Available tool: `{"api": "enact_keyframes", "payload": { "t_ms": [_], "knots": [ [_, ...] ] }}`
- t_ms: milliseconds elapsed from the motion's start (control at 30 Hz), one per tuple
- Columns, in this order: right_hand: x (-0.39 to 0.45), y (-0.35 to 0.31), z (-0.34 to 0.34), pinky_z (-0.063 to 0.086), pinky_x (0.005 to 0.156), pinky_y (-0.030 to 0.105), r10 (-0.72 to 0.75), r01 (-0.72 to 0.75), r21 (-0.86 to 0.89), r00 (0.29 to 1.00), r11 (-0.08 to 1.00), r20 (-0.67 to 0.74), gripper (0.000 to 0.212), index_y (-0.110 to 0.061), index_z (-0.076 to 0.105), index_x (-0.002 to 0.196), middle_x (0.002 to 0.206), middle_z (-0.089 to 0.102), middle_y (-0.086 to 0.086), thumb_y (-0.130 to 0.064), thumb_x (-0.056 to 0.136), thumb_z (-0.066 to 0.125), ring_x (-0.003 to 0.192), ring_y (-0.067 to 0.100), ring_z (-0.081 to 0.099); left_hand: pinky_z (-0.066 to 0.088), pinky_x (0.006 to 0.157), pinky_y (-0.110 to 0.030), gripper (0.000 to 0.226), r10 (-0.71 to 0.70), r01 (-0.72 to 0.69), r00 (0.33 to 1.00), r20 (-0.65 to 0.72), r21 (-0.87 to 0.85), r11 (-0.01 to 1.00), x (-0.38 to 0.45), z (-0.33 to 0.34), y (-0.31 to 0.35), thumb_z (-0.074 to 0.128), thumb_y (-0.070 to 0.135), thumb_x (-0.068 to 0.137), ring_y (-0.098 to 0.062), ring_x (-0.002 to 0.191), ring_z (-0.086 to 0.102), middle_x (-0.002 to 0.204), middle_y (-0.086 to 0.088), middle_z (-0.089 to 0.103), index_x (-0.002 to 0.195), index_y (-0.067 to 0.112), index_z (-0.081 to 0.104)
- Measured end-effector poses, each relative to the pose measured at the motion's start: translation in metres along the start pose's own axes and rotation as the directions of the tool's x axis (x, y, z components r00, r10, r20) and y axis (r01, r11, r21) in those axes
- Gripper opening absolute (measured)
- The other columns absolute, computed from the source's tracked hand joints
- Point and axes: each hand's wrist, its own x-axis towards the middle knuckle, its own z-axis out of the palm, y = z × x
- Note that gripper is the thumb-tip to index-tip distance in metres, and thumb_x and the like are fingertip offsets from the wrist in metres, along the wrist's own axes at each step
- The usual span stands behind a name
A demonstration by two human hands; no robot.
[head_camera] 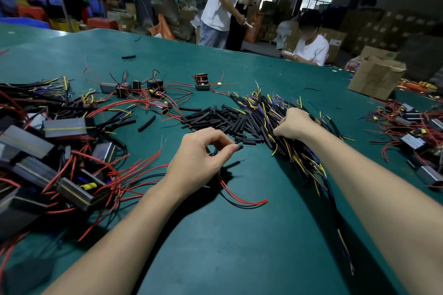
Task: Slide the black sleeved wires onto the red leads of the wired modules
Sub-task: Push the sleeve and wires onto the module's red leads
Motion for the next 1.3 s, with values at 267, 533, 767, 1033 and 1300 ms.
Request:
{"api": "enact_keyframes", "payload": {
  "t_ms": [267, 533, 767, 1033, 1300],
  "knots": [
    [-0.01, 0.002, -0.03, 0.028, 0.047, 0.024, 0.011, 0.002, 0.269, 0.999, 0.963, -0.046, 0.018, -0.011, 0.05, 0.072, 0.059, 0.043, 0.008, -0.02, 0.081, 0.062, 0.046, 0.02, 0.033, 0.038, 0.064, -0.008, 0.008, -0.044, 0.044, 0.999, 0.001, -0.039, 0.998, 0.0, 0.0, -0.001, 0.07, 0.016, 0.084, 0.0, 0.07, 0.058, 0.071, 0.01, 0.065, 0.076, 0.016, 0.068],
    [-0.092, 0.003, -0.03, 0.035, 0.051, 0.013, -0.48, 0.374, 0.523, 0.874, 0.766, 0.078, 0.013, -0.015, 0.065, 0.092, 0.06, 0.062, -0.007, -0.01, 0.094, 0.053, 0.051, 0.004, 0.045, 0.047, 0.061, -0.012, 0.006, -0.257, 0.241, 0.966, -0.017, -0.291, 0.926, 0.005, -0.003, 0.005, 0.059, 0.004, 0.091, 0.003, 0.06, 0.059, 0.071, -0.004, 0.067, 0.091, 0.007, 0.064],
    [-0.115, 0.016, -0.007, 0.04, 0.064, 0.032, -0.512, 0.429, 0.495, 0.858, 0.756, 0.039, 0.012, -0.022, 0.063, 0.087, 0.065, 0.057, -0.001, -0.01, 0.09, 0.061, 0.063, 0.017, 0.047, 0.041, 0.055, -0.006, 0.013, -0.327, 0.3, 0.945, 0.013, -0.431, 0.851, 0.009, -0.011, 0.007, 0.059, 0.01, 0.092, 0.005, 0.053, 0.051, 0.061, 0.001, 0.057, 0.095, 0.003, 0.069],
    [-0.113, 0.03, 0.0, 0.037, 0.059, 0.022, -0.534, 0.484, 0.403, 0.845, 0.777, 0.013, 0.016, -0.029, 0.063, 0.082, 0.06, 0.053, -0.011, -0.014, 0.086, 0.066, 0.056, 0.006, 0.042, 0.032, 0.052, -0.013, 0.021, -0.338, 0.314, 0.941, 0.027, -0.443, 0.84, 0.01, -0.01, 0.008, 0.063, 0.022, 0.09, -0.014, 0.065, 0.041, 0.062, -0.004, 0.049, 0.071, 0.015, 0.066],
    [-0.123, 0.004, 0.011, 0.05, 0.07, 0.037, -0.502, 0.445, 0.605, 0.86, 0.661, -0.085, 0.01, -0.02, 0.066, 0.078, 0.07, 0.066, 0.006, -0.019, 0.088, 0.064, 0.064, 0.027, 0.057, 0.036, 0.052, -0.022, 0.012, -0.303, 0.32, 0.947, 0.108, -0.415, 0.852, 0.007, -0.007, 0.007, 0.065, 0.018, 0.088, -0.008, 0.054, 0.041, 0.059, 0.0, 0.052, 0.078, 0.012, 0.07]
  ]
}}
